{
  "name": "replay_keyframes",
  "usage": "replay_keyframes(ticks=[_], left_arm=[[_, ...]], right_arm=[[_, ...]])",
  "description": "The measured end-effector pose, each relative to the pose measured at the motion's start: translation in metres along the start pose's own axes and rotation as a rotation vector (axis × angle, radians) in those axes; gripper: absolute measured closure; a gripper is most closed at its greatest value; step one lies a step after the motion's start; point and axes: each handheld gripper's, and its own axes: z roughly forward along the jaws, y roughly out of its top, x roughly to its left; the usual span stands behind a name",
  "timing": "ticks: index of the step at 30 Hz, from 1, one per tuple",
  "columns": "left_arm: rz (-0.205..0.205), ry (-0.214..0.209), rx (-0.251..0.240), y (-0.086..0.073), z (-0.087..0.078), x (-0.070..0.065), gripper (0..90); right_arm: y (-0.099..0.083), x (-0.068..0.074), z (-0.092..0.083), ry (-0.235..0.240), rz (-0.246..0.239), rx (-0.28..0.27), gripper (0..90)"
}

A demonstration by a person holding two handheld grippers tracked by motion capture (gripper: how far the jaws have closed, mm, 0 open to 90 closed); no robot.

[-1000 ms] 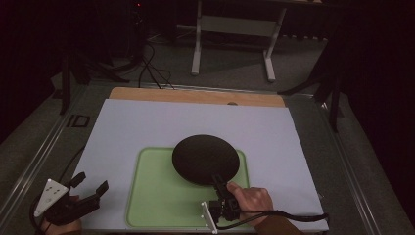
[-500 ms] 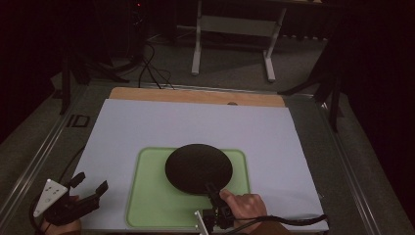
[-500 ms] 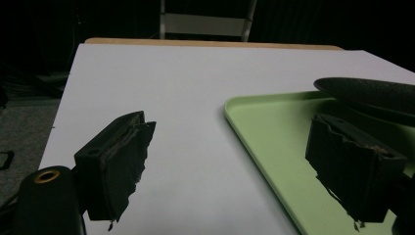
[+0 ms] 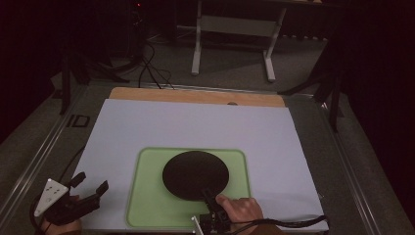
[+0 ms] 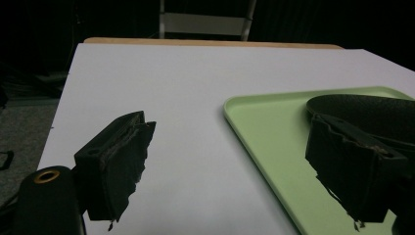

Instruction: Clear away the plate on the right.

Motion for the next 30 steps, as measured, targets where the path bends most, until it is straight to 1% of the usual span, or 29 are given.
replay_keyframes(ticks=[1, 3, 4, 6, 9, 11, 12, 15, 16, 18, 20, 22, 24, 25, 26, 29, 30], left_arm=[[0.0, 0.0, 0.0, 0.0, 0.0, 0.0, 15.7], [0.0, 0.0, 0.001, 0.0, 0.0, 0.0, 15.7], [0.0, 0.0, 0.001, 0.0, 0.0, 0.0, 15.7], [0.001, 0.0, 0.001, 0.0, 0.0, 0.0, 15.7], [0.0, 0.002, 0.0, 0.0, 0.0, 0.0, 15.7], [0.003, 0.002, 0.001, 0.0, 0.0, 0.0, 15.7], [0.003, 0.002, -0.001, 0.0, 0.0, 0.0, 15.7], [0.0, 0.003, 0.0, 0.0, 0.0, 0.0, 15.7], [-0.001, 0.003, 0.0, 0.0, 0.0, 0.0, 15.7], [-0.001, 0.004, -0.001, 0.0, 0.0, 0.0, 15.7], [-0.003, 0.005, -0.002, 0.0, -0.001, 0.0, 15.7], [-0.004, 0.005, -0.002, 0.0, -0.001, 0.001, 15.8], [-0.002, 0.005, 0.0, 0.0, -0.001, 0.001, 15.7], [-0.002, 0.005, 0.0, 0.0, -0.001, 0.001, 15.7], [-0.004, 0.005, -0.002, 0.0, -0.001, 0.001, 15.8], [-0.006, 0.005, -0.002, 0.0, -0.001, 0.001, 15.8], [-0.005, 0.005, -0.002, 0.0, -0.001, 0.001, 15.8]], right_arm=[[0.0, -0.001, 0.0, 0.008, 0.006, -0.006, 81.0], [0.0, -0.004, 0.0, 0.037, 0.038, -0.028, 81.5], [0.0, -0.007, 0.0, 0.052, 0.062, -0.043, 82.0], [0.0, -0.011, -0.002, 0.1, 0.119, -0.081, 83.0], [0.0, -0.013, -0.005, 0.155, 0.174, -0.115, 82.9], [0.0, -0.012, -0.004, 0.162, 0.195, -0.114, 81.5], [-0.001, -0.013, -0.004, 0.173, 0.203, -0.114, 80.6], [-0.002, -0.011, -0.003, 0.195, 0.223, -0.112, 74.9], [-0.002, -0.011, -0.002, 0.201, 0.233, -0.118, 74.3], [-0.002, -0.008, -0.001, 0.218, 0.254, -0.122, 71.8], [-0.002, -0.006, 0.001, 0.246, 0.265, -0.121, 67.9], [-0.001, -0.003, 0.002, 0.28, 0.274, -0.117, 63.8], [-0.001, 0.001, 0.004, 0.307, 0.257, -0.107, 61.2], [-0.001, 0.002, 0.006, 0.33, 0.254, -0.1, 60.7], [-0.001, 0.002, 0.005, 0.331, 0.264, -0.109, 60.2], [-0.004, -0.006, 0.003, 0.377, 0.316, -0.124, 57.0], [-0.005, -0.008, 0.003, 0.388, 0.324, -0.127, 56.5]])
